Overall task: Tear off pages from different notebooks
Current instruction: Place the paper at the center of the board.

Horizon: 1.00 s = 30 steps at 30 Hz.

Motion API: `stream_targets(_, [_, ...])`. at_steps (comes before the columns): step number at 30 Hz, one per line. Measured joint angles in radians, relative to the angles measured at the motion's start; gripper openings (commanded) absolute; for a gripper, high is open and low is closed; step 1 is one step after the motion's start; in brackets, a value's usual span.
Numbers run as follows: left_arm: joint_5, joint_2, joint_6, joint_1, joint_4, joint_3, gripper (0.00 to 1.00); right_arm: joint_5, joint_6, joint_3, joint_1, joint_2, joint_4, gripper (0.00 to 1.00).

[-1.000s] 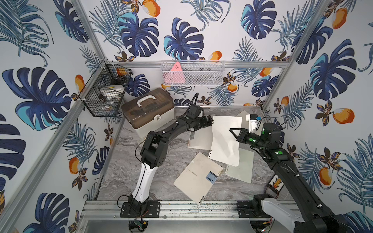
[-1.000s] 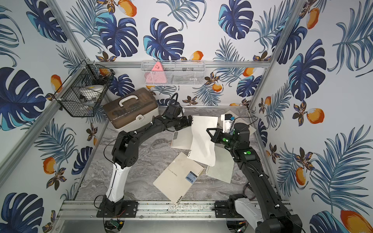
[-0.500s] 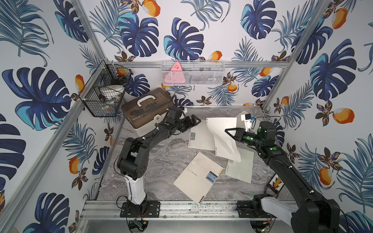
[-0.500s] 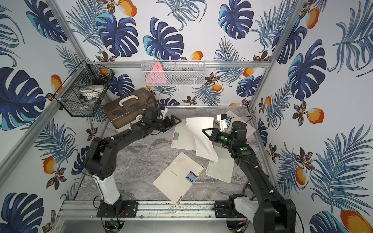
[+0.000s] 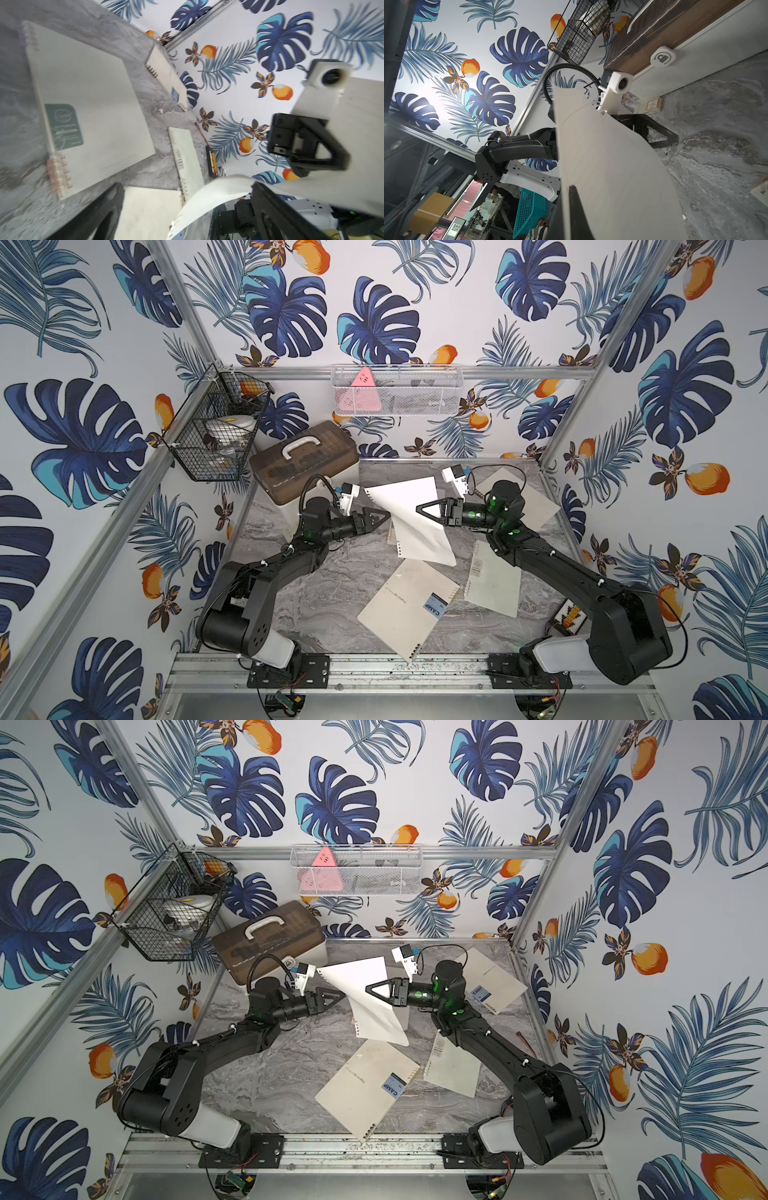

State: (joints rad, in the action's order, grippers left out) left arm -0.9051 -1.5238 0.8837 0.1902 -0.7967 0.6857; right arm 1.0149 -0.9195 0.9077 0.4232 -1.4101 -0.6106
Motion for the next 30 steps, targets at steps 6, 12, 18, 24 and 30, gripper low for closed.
stream_targets(6, [-0.075,-0.076,0.207,-0.013,-0.438,-0.053,0.99,0.013,-0.033,-0.003,0.000,-0.040,-0.046,0.00])
stream_targets(12, [-0.104,-0.032,0.234,-0.016,-0.530,-0.078,0.92,0.006,-0.018,0.021,0.002,-0.058,-0.035,0.00])
stream_targets(18, [-0.089,0.043,0.141,-0.017,-0.391,-0.076,0.26,-0.002,-0.037,0.020,0.013,-0.111,-0.059,0.01])
stream_targets(24, [0.019,0.183,0.009,-0.020,-0.079,-0.077,0.00,-0.126,0.146,0.126,0.023,-0.095,0.239,0.33])
stream_targets(30, [0.397,0.418,-0.112,-0.055,0.463,-0.068,0.00,-0.361,0.367,0.219,0.026,-0.106,0.611,0.79])
